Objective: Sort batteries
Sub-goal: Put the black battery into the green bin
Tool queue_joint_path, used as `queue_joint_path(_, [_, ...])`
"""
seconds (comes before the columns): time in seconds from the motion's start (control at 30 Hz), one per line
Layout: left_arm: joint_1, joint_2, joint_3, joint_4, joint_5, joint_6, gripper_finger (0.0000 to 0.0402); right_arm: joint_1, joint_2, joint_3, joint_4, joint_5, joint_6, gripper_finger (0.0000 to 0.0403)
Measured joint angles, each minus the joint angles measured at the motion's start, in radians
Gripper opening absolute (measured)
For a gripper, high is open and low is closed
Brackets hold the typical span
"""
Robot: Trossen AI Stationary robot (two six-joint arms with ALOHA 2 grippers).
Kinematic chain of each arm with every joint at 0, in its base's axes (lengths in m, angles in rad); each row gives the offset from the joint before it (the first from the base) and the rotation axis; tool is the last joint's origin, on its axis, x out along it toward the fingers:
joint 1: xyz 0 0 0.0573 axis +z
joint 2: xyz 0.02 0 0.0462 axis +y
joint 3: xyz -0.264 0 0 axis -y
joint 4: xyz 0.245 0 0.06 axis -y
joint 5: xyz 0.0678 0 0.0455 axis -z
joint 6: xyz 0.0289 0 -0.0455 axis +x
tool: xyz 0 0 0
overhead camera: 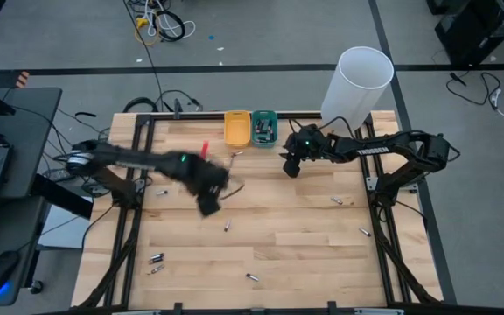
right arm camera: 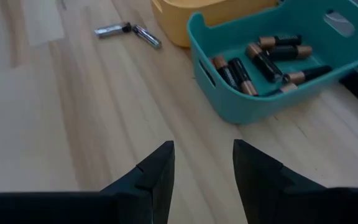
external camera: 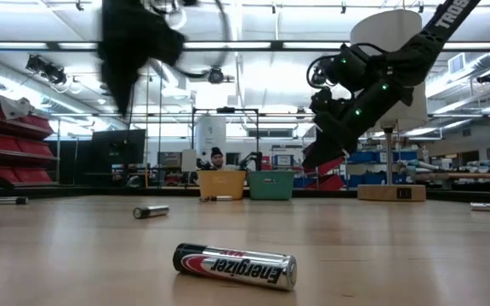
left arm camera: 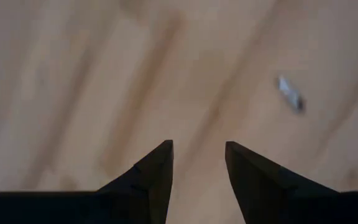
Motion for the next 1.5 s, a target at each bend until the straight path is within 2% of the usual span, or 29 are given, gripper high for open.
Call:
queue_joint_path(0.1, [-0.143, -0.035, -0.068, -0.036, 0.051, -0.130, 0.0161, -0.007, 0.000, -0.021, 0.061, -0.053, -0.010, 0.0149])
queue_joint_path(0.23, [-0.317, -0.038, -0.142, -0.017, 0.123, -0.172, 0.0161, -0.006, 0.000, -0.033, 0.122, -0.124, 0.018, 0.0149])
queue_joint_path(0.33, [-0.417, -0.029, -0.187, 0.025, 0.154, -0.230, 0.0161, 0.010, 0.000, -0.046, 0.158, -0.132, 0.041, 0.0149])
queue_joint_path(0.63, [-0.633, -0.029, -0.294, 0.232, 0.161, -0.577, 0.0161, 0.055, 0.000, -0.057, 0.202, -0.134, 0.048, 0.0149])
queue_joint_path(0.87, [-0.801, -0.028, -0.323, 0.282, 0.156, -0.784, 0.0161, 0.063, 0.000, -0.057, 0.224, -0.134, 0.066, 0.0149])
queue_joint_path(1.13, [-0.915, -0.025, -0.364, 0.277, 0.146, -0.897, 0.0161, 0.071, -0.001, -0.057, 0.233, -0.131, 0.082, 0.0149])
queue_joint_path(1.3, [-0.931, -0.025, -0.420, 0.294, 0.146, -0.953, 0.0161, 0.082, -0.001, -0.057, 0.232, -0.131, 0.082, 0.0146])
queue_joint_path(1.5, [-0.931, -0.027, -0.498, 0.472, 0.149, -0.954, 0.0161, 0.086, -0.001, -0.057, 0.224, -0.131, 0.090, 0.0145])
